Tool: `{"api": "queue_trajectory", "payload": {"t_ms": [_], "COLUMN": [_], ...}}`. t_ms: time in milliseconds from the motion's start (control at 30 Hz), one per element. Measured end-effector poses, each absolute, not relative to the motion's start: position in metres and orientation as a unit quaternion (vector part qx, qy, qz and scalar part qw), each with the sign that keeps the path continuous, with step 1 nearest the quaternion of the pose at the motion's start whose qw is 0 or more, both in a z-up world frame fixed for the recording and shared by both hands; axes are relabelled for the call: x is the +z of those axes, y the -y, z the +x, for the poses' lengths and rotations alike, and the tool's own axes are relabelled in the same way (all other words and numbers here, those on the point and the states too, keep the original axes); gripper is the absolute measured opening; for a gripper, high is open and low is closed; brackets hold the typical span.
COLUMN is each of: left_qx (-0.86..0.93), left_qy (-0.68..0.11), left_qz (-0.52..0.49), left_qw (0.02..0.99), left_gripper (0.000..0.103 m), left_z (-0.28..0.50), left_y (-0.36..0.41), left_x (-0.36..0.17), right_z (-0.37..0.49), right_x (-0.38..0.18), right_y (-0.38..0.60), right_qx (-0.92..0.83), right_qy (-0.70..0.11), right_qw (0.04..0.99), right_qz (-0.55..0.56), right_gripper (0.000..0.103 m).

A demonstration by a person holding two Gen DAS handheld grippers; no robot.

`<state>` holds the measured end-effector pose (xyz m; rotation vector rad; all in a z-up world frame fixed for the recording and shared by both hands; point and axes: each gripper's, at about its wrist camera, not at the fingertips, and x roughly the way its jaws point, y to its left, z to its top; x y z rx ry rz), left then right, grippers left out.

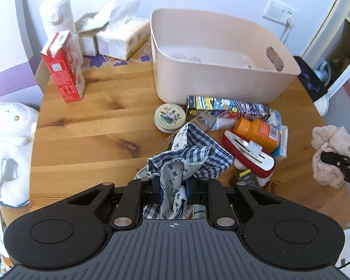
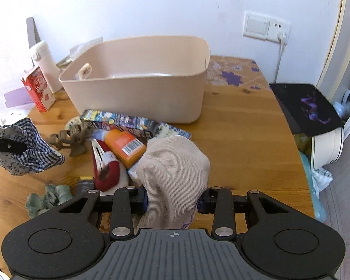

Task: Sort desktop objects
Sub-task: 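Carry both cloths over the basket and release them inside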

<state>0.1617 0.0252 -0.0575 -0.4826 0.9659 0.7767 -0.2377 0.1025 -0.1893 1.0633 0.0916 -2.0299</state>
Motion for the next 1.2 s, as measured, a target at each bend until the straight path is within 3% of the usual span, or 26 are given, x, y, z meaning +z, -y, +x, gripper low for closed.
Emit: {"api": "queue_trajectory", "payload": {"t_ms": [333, 733, 1200], "left_qx": [0.379, 0.393, 0.439], "left_qy": [-0.388, -0.332, -0.348], "left_qz": [-0.202, -0.151, -0.147], "left_qw": [0.815, 0.844, 0.815], "left_gripper": [0.016, 0.016, 0.016], "left_z": [0.157, 0.211, 0.283], "left_y": [-0.021, -0.040, -0.107], "left_x": [-0.008, 0.043, 0.021], "right_z": [-0.243, -0.290, -0.361], "right_x": [-0.135, -0.101, -0.097], "right_y": [-0.112, -0.092, -0.035], "right_qx": [-0.834, -0.855, -0.855], "right_qy": [-0.040, -0.059, -0.082], "right_qw": [0.420, 0.417, 0.425], "right_qz": [0.356, 0.302, 0.285], "right_gripper": [0.034, 0.034, 0.034]}}
